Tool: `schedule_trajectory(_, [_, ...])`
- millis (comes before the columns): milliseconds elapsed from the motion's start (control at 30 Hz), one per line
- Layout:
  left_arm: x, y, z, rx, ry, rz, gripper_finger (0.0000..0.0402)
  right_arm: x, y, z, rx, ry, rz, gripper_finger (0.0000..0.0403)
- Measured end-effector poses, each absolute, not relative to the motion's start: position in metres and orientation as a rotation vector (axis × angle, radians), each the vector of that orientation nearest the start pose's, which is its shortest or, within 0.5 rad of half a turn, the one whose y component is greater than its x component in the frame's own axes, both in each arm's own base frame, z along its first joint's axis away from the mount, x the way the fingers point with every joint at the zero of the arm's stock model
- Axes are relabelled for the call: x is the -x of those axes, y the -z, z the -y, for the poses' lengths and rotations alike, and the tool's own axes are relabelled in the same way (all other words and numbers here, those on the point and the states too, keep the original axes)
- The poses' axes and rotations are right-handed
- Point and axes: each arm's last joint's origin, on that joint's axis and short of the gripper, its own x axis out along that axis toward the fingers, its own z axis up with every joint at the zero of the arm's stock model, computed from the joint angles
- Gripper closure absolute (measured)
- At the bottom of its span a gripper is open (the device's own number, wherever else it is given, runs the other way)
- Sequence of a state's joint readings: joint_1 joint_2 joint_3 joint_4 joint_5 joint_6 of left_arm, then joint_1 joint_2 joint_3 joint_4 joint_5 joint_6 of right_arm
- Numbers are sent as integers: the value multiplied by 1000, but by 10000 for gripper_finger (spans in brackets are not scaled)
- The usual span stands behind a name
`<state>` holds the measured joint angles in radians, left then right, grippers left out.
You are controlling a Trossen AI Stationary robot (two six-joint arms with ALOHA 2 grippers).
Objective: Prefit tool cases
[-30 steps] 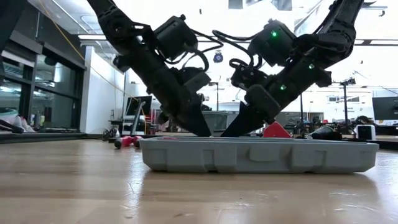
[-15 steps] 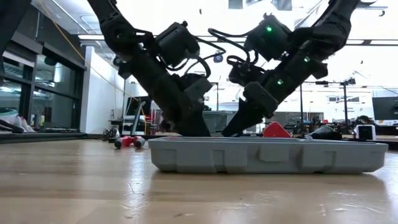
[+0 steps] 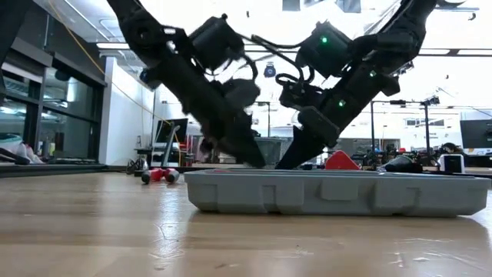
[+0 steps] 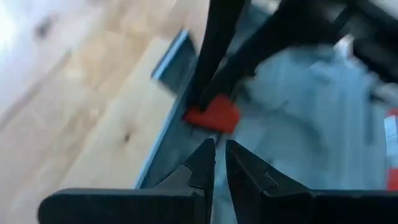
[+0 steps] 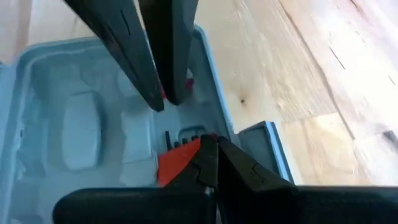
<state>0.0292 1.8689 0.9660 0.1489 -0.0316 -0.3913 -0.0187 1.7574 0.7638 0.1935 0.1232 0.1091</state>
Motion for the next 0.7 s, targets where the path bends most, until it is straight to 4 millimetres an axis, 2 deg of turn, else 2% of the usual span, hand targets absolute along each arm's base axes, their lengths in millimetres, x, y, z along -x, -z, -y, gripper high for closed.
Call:
schedule_trajectory(200, [-360,-154,-11,347,-224,-722,369,-315,-141,6,-41,173,-759,403])
schedule_trajectory(400, [-346,-142,-6,326,-322,-901,369,-303,-138,4,-76,162,-891,403])
schedule_trajectory(700, [-340,-140,3,317,-380,-955,369,-305,-131,5,-83,151,-906,403])
